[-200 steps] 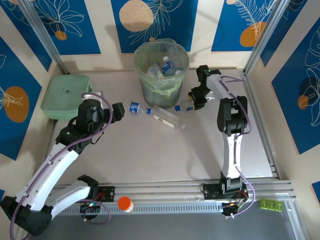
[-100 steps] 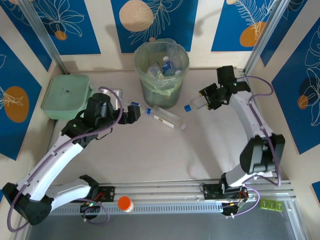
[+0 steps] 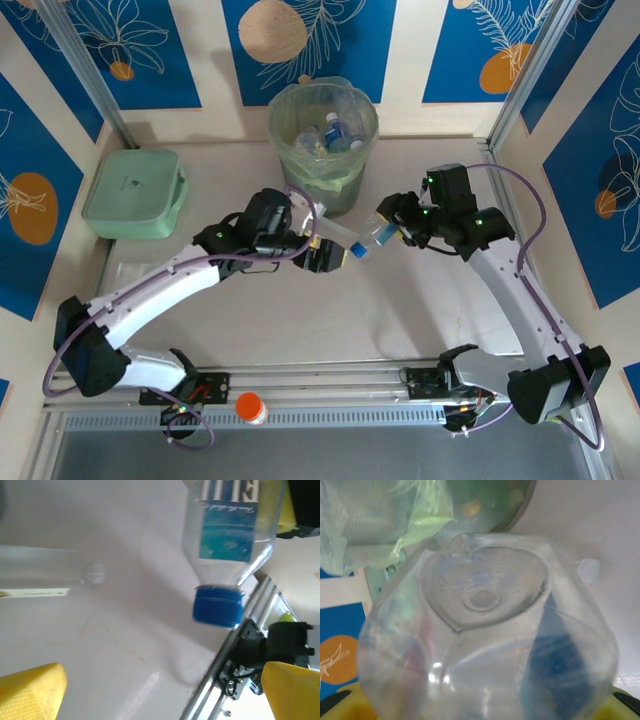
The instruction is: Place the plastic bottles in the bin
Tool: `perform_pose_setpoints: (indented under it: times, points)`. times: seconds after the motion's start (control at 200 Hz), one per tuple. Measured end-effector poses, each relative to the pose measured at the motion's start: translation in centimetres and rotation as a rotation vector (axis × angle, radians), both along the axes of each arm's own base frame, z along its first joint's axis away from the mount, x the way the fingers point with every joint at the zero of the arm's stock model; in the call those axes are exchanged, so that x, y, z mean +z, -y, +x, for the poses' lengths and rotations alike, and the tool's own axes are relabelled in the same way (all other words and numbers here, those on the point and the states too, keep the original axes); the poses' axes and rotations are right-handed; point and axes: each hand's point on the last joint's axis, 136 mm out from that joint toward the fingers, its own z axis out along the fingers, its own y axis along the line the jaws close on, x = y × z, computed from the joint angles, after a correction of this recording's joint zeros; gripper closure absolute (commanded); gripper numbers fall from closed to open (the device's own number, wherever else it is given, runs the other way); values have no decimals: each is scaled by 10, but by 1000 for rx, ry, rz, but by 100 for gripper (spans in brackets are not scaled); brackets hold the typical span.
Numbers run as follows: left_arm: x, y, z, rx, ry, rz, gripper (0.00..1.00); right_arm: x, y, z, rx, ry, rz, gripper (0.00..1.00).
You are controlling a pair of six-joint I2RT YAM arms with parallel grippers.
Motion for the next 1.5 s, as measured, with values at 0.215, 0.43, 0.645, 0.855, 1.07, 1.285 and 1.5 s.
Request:
perform_pose_setpoints:
  times: [0.215,0.43,0.645,0.855,1.07,1.285,1.5]
  points:
    - [20,22,-6,-102,32,-98,1,0,-18,-10,79,12,-5,51]
    - [31,39,4,-131,52,-130,1,3,-34,-18,140,22,16,49]
    - [27,51,10,-137,44,-127,18,6,-46,-24,179,32,25,49]
    - [23,53,10,-133,44,-113,47,7,-48,-24,179,31,30,49]
    - [21,51,10,-131,35,-102,54,5,-51,-25,186,29,24,44]
    - [21,53,7,-143,40,-102,56,1,-54,-25,187,12,22,20]
    - [21,53,7,-148,48,-100,60,-1,-50,-22,176,24,-3,1]
